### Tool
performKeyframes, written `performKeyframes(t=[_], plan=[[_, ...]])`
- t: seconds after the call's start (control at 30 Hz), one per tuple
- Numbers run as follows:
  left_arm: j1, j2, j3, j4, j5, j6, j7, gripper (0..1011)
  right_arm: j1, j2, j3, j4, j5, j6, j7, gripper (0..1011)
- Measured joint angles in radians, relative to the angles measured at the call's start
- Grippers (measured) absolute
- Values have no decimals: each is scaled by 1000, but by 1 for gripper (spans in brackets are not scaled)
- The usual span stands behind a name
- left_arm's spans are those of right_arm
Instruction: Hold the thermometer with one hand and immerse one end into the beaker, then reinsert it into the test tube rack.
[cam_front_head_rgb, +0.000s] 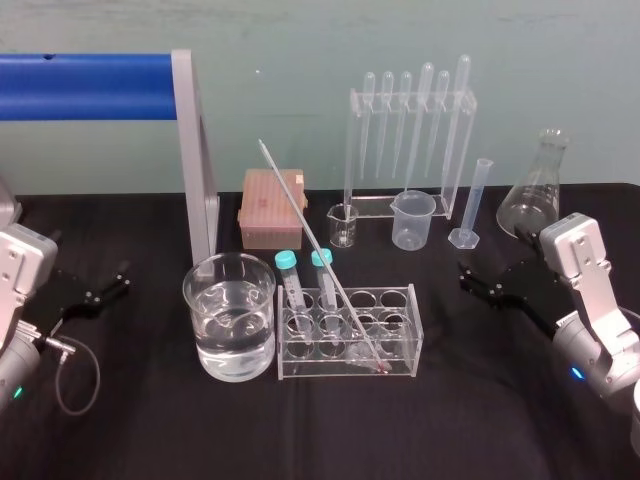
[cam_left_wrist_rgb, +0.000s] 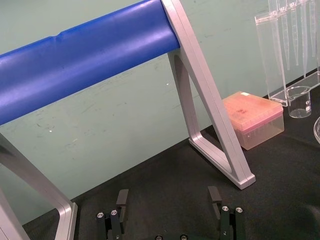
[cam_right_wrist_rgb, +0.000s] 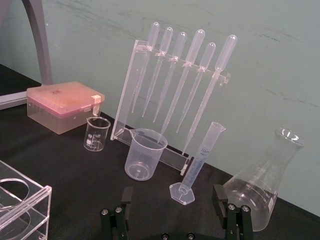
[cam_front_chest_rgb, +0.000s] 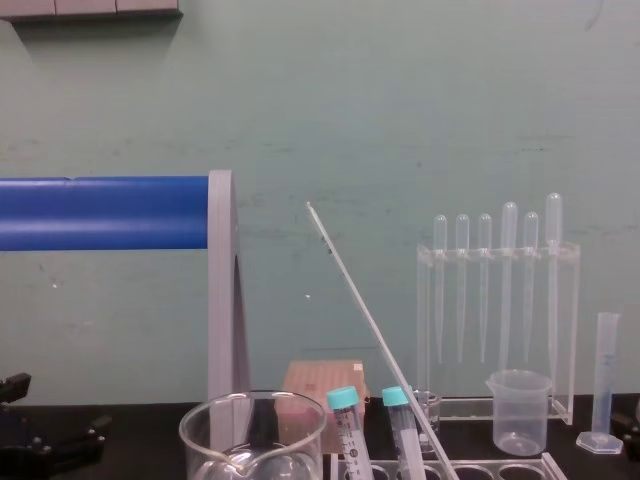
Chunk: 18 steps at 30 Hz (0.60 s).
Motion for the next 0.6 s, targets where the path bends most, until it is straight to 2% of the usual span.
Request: performKeyframes(t=[0.37,0.43,0.47,0.6], plan=[[0,0,0,0,0,0,0,1008,0,1,3,-2,5,6,9,1002],[0,0,0,0,0,0,0,1008,0,5,20,-22,41,34,50,1002],[0,0,0,0,0,0,0,1008,0,8,35,-40,81,59,85,1003],[0,0,0,0,0,0,0,1008,5,13,73,-83,178,121,166,1003]])
